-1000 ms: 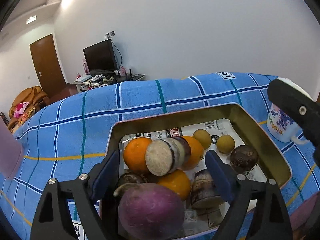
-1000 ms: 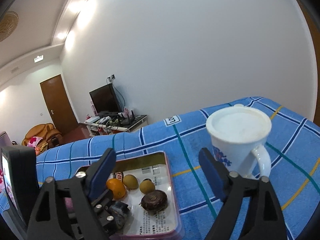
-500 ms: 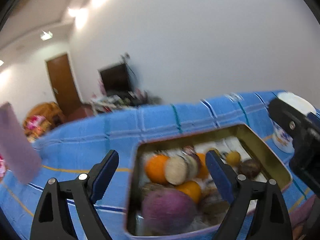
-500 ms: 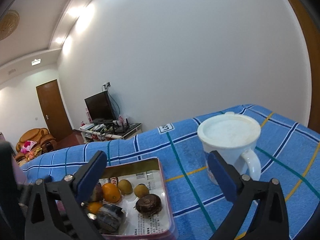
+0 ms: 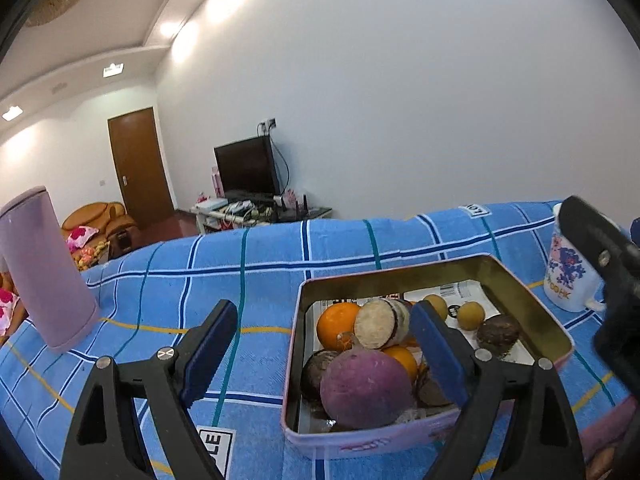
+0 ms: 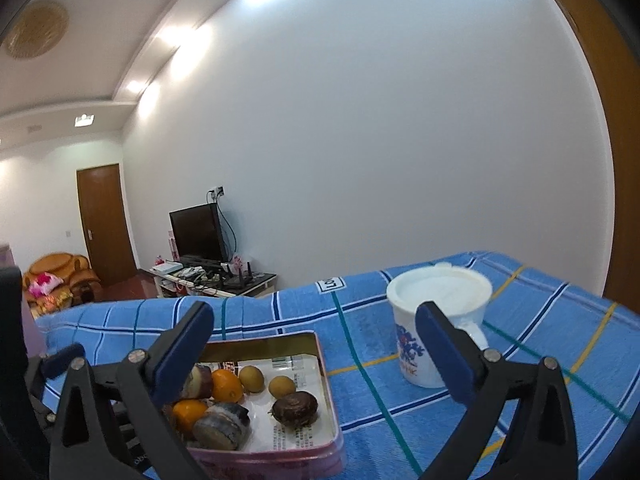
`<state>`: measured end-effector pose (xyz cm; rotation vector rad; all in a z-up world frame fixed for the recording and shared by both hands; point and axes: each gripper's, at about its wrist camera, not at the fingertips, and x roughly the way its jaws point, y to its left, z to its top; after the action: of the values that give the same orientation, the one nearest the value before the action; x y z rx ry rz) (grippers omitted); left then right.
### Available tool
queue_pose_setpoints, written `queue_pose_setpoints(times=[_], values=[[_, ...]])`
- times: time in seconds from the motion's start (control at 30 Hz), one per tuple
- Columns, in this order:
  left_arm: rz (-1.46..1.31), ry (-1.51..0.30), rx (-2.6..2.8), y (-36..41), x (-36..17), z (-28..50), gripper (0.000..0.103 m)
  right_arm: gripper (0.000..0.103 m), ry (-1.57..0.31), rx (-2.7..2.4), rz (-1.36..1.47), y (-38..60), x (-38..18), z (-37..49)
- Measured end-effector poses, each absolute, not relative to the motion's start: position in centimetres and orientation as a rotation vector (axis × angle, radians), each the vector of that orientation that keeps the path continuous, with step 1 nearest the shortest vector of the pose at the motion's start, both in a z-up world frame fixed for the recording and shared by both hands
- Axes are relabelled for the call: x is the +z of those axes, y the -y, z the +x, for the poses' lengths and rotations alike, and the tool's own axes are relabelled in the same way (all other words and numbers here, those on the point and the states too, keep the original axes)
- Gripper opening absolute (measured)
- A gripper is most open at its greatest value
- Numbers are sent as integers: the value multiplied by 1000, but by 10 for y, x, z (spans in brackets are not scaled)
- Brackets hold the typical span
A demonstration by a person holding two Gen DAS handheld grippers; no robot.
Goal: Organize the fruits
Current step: 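Open left tool to release the purple fruit and lift both tools away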
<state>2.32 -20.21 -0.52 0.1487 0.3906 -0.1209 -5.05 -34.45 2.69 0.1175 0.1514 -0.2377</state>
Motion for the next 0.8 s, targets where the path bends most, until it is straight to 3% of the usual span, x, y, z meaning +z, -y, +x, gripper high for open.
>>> queue_pose_setpoints(times=[0.8], values=[[84,-307,-151,172,3,-45,90,103,-91,-273,51,323,28,-123]])
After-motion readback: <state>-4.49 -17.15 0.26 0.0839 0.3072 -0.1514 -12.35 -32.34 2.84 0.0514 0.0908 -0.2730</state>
